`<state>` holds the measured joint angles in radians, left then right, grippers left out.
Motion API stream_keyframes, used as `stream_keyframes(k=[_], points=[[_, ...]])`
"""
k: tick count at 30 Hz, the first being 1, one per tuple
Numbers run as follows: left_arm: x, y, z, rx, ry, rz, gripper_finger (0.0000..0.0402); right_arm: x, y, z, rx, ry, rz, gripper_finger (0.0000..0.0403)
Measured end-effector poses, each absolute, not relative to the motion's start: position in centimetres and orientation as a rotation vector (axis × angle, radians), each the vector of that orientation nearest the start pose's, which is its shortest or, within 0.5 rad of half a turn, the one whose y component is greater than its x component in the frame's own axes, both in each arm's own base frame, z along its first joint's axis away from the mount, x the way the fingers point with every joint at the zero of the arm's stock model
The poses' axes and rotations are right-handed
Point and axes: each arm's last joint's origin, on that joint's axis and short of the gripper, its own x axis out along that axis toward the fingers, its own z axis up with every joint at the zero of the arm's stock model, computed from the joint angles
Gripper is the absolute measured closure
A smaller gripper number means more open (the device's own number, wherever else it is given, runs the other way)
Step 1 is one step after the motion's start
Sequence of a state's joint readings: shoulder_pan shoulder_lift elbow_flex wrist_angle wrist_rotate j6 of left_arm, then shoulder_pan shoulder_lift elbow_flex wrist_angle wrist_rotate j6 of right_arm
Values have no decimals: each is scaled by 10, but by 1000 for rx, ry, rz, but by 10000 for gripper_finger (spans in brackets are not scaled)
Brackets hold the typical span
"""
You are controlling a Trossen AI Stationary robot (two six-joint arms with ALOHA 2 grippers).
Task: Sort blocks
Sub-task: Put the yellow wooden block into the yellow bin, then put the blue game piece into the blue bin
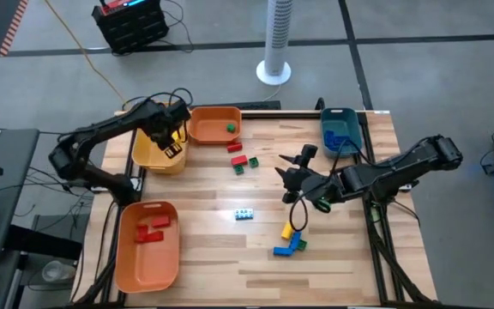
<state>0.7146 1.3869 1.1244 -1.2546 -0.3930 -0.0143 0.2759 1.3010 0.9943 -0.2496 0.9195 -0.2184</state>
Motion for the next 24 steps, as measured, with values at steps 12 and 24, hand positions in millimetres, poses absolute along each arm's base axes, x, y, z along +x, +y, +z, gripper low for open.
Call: stream_keyframes(k=[12,24], points=[[174,167,248,-272,1613,877,128,269,54,296,-518,534,-573,207],[199,153,291,-100,1269,894,146,271,48,296,-458,522,-607,207]])
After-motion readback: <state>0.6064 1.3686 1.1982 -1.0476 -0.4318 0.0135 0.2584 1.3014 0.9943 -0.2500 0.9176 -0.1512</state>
